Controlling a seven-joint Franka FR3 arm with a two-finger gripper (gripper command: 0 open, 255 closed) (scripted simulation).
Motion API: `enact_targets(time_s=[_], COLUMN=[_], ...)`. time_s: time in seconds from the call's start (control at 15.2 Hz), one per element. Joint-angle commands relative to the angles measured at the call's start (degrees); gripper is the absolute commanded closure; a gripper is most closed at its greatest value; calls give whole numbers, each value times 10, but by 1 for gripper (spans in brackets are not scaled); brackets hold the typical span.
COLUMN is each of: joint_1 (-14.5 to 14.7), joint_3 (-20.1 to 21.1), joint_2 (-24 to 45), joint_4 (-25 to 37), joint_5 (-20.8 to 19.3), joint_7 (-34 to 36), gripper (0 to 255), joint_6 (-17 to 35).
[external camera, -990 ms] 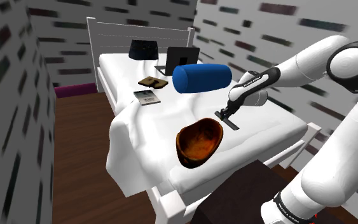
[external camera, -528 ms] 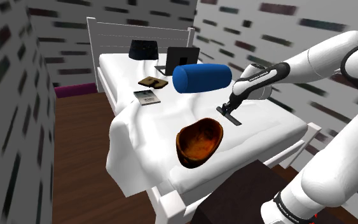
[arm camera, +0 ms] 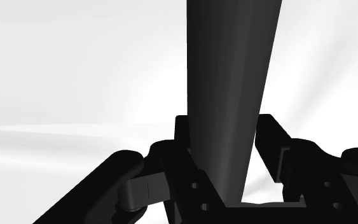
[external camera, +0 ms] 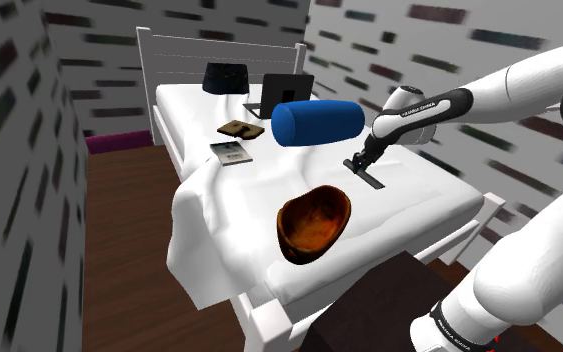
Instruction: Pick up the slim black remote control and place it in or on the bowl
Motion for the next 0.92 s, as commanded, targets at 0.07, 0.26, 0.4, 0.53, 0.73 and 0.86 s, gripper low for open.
enact_targets(time_s=[0.07,0.26,0.4,0.53,0.73,0.86], joint_1=[-1,-2,-3,-3,-4,-4], joint_3=[1,3,4,6,8,9], joint_2=[-13,-27,-35,-43,-53,-59], joint_4=[11,23,31,40,54,64], joint_5=[-7,-13,-16,-19,-23,-25], joint_7=[4,9,11,14,17,19], gripper=[255,255,255,255,255,255], joint_6=[-24,-49,-65,-81,-105,-121])
